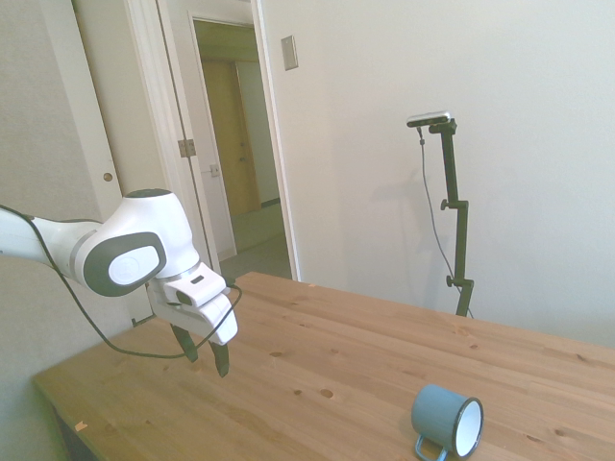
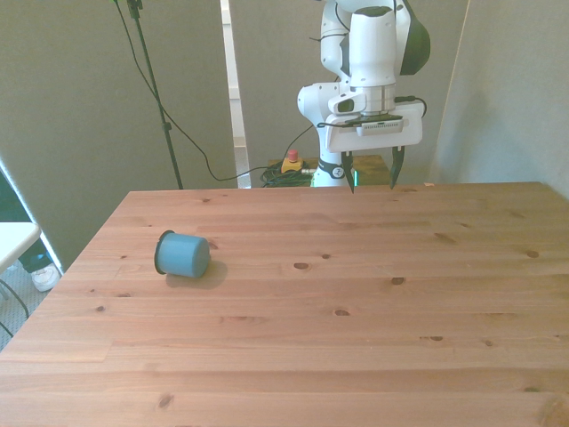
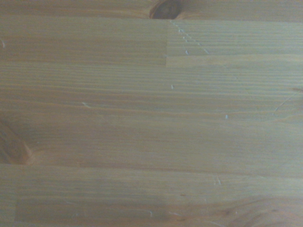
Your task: Flip the mug upright
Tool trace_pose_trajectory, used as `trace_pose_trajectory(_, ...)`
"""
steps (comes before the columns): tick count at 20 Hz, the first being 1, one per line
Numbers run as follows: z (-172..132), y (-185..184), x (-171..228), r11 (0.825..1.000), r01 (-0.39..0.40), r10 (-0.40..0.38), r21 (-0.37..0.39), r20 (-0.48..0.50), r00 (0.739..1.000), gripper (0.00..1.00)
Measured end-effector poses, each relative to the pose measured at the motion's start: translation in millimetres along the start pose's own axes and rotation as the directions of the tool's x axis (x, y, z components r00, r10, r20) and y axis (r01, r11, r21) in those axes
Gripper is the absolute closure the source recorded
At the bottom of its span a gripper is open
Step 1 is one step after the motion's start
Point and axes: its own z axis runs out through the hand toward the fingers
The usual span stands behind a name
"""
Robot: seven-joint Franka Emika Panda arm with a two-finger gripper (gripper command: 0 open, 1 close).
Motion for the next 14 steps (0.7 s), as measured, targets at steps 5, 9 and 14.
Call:
trace_pose_trajectory(5,-9,7,20,0.998,-0.052,0.052,0.018,0.012,0.999,0.0)
trace_pose_trajectory(9,-39,28,83,0.991,-0.107,0.109,0.081,-0.021,0.994,0.0)
trace_pose_trajectory(14,-66,80,169,0.979,-0.155,0.161,0.135,-0.034,0.986,0.0)
